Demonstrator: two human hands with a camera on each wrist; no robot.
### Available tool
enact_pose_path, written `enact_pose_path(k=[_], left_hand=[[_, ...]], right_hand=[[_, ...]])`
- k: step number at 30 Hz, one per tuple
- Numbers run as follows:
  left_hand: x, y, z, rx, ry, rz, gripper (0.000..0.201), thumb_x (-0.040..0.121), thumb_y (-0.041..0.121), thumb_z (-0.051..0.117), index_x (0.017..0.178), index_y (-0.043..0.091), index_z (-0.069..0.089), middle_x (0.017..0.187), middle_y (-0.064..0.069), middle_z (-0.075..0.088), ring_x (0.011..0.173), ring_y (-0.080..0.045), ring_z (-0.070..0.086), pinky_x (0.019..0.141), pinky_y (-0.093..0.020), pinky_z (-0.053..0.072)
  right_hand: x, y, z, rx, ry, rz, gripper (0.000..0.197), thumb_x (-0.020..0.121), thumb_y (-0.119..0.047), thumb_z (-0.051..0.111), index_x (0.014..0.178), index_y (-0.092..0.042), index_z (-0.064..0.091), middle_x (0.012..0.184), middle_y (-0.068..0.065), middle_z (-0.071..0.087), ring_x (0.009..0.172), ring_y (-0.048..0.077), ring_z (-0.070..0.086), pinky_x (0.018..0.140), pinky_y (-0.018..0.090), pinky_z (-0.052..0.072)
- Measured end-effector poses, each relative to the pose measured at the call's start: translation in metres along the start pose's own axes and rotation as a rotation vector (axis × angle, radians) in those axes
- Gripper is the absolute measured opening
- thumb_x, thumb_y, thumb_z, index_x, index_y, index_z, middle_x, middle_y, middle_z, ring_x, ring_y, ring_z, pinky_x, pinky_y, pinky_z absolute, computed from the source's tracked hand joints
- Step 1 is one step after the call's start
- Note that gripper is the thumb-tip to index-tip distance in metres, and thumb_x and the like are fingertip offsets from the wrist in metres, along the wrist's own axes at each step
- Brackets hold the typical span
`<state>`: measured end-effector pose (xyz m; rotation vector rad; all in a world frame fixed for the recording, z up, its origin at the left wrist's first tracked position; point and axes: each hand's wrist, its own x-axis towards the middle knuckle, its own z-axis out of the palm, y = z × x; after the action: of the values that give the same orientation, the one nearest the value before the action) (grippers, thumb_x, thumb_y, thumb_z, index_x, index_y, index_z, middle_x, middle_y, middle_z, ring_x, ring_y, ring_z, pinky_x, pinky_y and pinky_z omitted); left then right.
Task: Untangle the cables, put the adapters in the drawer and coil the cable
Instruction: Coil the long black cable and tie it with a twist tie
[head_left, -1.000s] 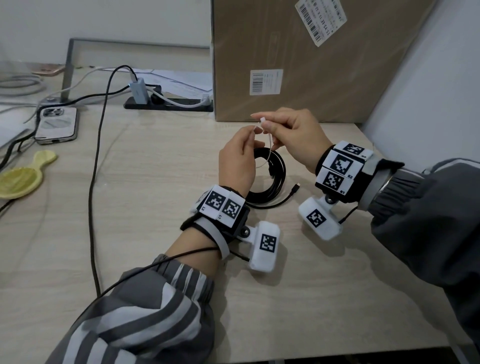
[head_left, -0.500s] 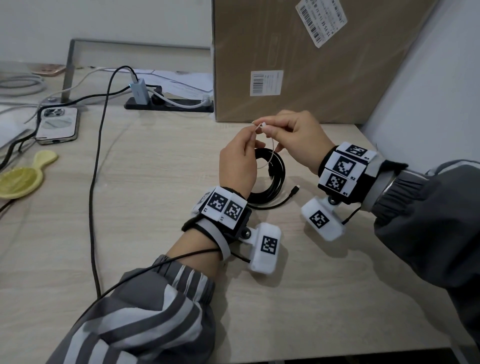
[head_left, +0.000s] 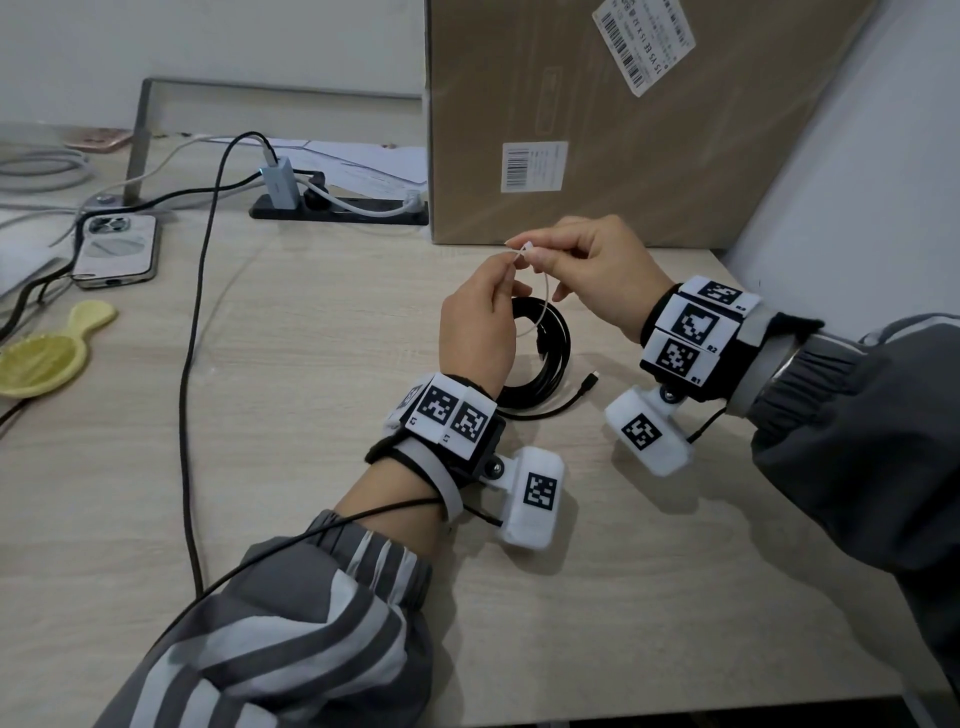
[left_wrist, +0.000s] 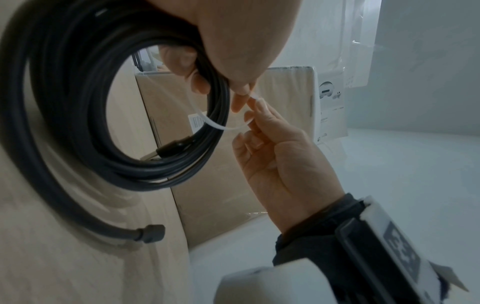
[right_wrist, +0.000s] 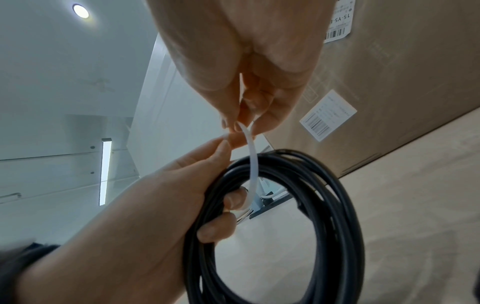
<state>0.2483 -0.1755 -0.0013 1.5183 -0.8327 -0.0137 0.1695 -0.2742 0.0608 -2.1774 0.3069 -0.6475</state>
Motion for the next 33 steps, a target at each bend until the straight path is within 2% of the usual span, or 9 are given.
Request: enact_pose_path(k=[3, 6, 15, 21, 28, 33], left_hand=[[-0.0004, 0.0012, -0.0006, 0.009, -0.012, -0.005, 0.026, 0.100, 0.019, 0.043, 0.112, 0.016, 0.066, 0.087, 0.001, 0.067, 0.081, -0.009, 0.066, 0.080, -0.035, 0.055], [-0.0011, 0.0022, -0.0009, 0.020, -0.026, -0.001, 0.025, 0.100, 0.022, 0.043, 0.107, 0.015, 0.066, 0.086, -0.001, 0.068, 0.081, -0.011, 0.067, 0.079, -0.039, 0.055], [-0.0027, 0.0043, -0.0020, 0.035, -0.003, -0.011, 0.025, 0.100, 0.018, 0.042, 0.107, 0.015, 0.065, 0.087, -0.002, 0.068, 0.079, -0.011, 0.066, 0.077, -0.038, 0.055], [-0.0018, 0.0028, -0.0020, 0.038, 0.017, -0.012, 0.025, 0.099, 0.016, 0.042, 0.108, 0.016, 0.065, 0.088, -0.001, 0.067, 0.081, -0.012, 0.066, 0.076, -0.040, 0.055], [-0.0025, 0.0046, -0.0024, 0.070, 0.002, 0.003, 0.026, 0.100, 0.018, 0.041, 0.108, 0.015, 0.065, 0.086, -0.001, 0.066, 0.082, -0.015, 0.065, 0.076, -0.041, 0.055], [-0.0025, 0.0035, -0.0022, 0.072, 0.008, 0.006, 0.027, 0.099, 0.018, 0.040, 0.110, 0.015, 0.065, 0.086, -0.002, 0.067, 0.083, -0.019, 0.066, 0.076, -0.043, 0.055]], right_hand=[[0.0017, -0.0046, -0.0061, 0.020, -0.082, 0.070, 0.020, 0.090, -0.009, 0.062, 0.107, -0.012, 0.072, 0.088, -0.009, 0.069, 0.079, 0.003, 0.060, 0.062, 0.019, 0.052], [0.0048, -0.0075, -0.0109, 0.091, -0.083, 0.117, 0.018, 0.089, -0.012, 0.064, 0.106, -0.012, 0.072, 0.091, 0.002, 0.073, 0.083, 0.006, 0.064, 0.064, 0.020, 0.052], [0.0030, -0.0073, -0.0069, 0.084, -0.060, 0.104, 0.020, 0.093, -0.010, 0.058, 0.109, -0.015, 0.070, 0.094, -0.001, 0.071, 0.082, -0.003, 0.063, 0.065, 0.018, 0.051], [0.0011, -0.0049, -0.0066, 0.076, -0.056, 0.081, 0.021, 0.093, -0.008, 0.059, 0.106, -0.020, 0.069, 0.086, -0.008, 0.066, 0.079, 0.002, 0.056, 0.061, 0.018, 0.049], [0.0014, -0.0069, -0.0073, 0.041, -0.065, 0.059, 0.022, 0.093, -0.008, 0.057, 0.111, -0.014, 0.069, 0.083, -0.010, 0.063, 0.074, -0.002, 0.054, 0.059, 0.018, 0.047], [0.0021, -0.0077, -0.0084, -0.015, -0.081, 0.053, 0.022, 0.093, -0.009, 0.057, 0.110, -0.015, 0.070, 0.077, -0.014, 0.060, 0.072, -0.005, 0.054, 0.061, 0.020, 0.046]])
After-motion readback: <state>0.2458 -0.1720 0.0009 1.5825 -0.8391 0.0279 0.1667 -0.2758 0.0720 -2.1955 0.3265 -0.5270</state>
